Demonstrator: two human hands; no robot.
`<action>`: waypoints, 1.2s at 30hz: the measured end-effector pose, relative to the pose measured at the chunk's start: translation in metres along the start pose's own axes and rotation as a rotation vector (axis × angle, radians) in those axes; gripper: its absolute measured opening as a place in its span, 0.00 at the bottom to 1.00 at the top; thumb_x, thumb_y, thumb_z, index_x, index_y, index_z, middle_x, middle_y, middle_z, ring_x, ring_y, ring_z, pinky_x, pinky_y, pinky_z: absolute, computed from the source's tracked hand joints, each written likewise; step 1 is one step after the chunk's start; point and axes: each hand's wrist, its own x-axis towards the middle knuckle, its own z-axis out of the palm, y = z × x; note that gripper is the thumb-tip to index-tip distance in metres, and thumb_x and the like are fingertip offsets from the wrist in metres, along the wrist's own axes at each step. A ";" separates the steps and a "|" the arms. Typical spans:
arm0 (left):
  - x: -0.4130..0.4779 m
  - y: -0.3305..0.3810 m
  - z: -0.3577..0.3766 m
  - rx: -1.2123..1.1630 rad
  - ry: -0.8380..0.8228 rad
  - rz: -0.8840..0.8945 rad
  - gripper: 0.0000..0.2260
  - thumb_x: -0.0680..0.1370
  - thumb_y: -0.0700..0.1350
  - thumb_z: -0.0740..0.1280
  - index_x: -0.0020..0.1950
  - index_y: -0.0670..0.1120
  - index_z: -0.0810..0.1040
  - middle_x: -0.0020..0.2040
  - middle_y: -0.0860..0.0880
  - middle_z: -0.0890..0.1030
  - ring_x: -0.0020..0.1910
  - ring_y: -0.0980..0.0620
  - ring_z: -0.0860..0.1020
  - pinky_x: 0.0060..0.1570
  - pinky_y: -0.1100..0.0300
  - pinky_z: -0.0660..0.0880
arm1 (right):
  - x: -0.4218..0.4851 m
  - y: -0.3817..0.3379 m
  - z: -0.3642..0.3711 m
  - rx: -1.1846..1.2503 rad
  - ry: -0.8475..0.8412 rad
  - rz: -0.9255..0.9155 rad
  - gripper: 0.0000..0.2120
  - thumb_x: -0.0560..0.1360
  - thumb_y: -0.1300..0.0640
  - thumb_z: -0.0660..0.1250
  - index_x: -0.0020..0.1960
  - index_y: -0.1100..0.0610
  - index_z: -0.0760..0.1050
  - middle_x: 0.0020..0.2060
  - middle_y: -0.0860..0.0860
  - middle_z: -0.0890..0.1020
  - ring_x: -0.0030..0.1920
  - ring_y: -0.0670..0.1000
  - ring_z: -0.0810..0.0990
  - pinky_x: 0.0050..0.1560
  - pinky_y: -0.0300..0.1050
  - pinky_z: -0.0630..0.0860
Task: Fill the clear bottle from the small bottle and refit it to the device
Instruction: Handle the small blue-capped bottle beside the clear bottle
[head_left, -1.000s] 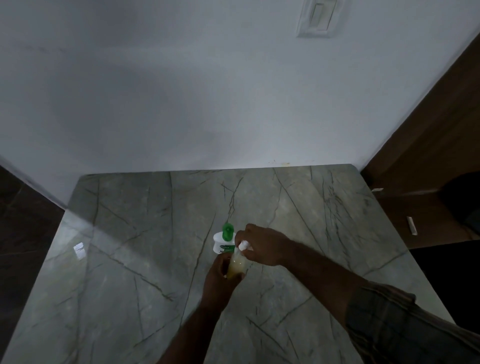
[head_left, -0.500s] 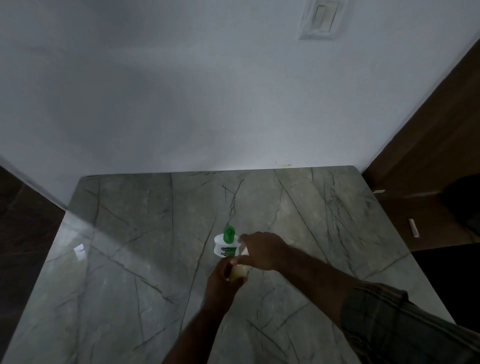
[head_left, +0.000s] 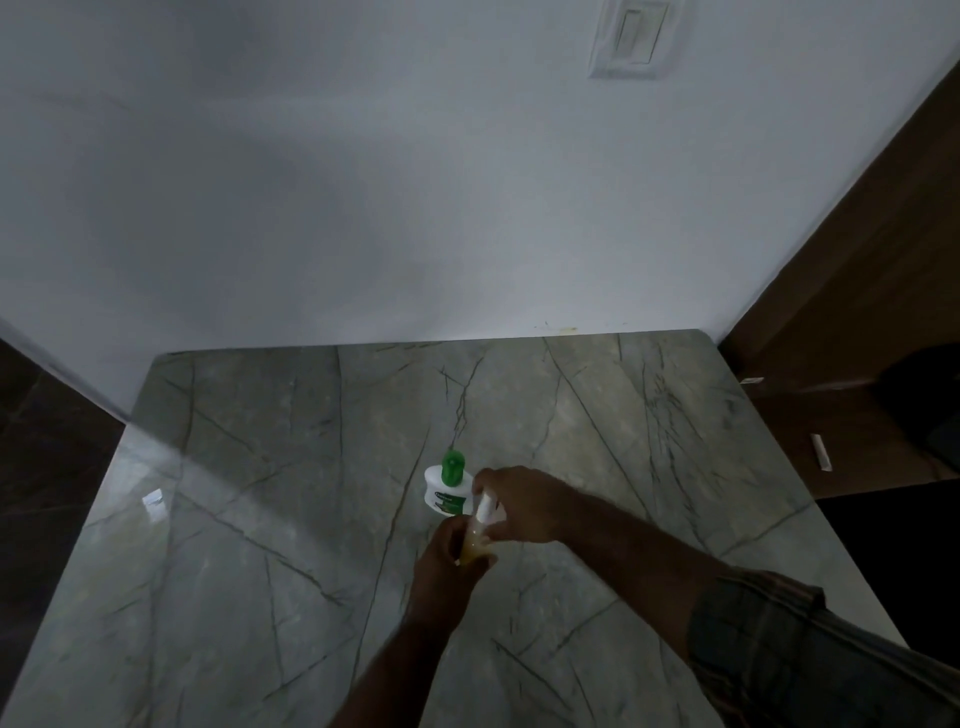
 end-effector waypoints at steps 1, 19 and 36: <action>-0.001 0.000 0.000 -0.004 0.000 -0.008 0.19 0.70 0.45 0.77 0.58 0.56 0.76 0.52 0.59 0.81 0.52 0.57 0.79 0.51 0.59 0.78 | -0.002 0.002 0.000 0.031 -0.019 -0.039 0.19 0.72 0.49 0.71 0.60 0.54 0.74 0.51 0.51 0.83 0.49 0.51 0.83 0.49 0.46 0.79; -0.010 0.004 0.011 0.028 -0.018 0.039 0.22 0.69 0.42 0.77 0.61 0.51 0.76 0.54 0.56 0.81 0.53 0.57 0.79 0.51 0.64 0.75 | -0.021 0.001 0.009 -0.008 0.092 0.132 0.23 0.72 0.37 0.69 0.49 0.58 0.79 0.42 0.54 0.85 0.41 0.53 0.83 0.40 0.43 0.74; -0.021 -0.002 0.018 -0.021 0.061 0.027 0.16 0.67 0.43 0.79 0.44 0.58 0.75 0.39 0.58 0.84 0.40 0.65 0.81 0.35 0.72 0.74 | -0.047 -0.007 0.077 0.466 0.200 0.444 0.30 0.63 0.31 0.69 0.58 0.49 0.74 0.51 0.45 0.82 0.49 0.46 0.81 0.44 0.39 0.74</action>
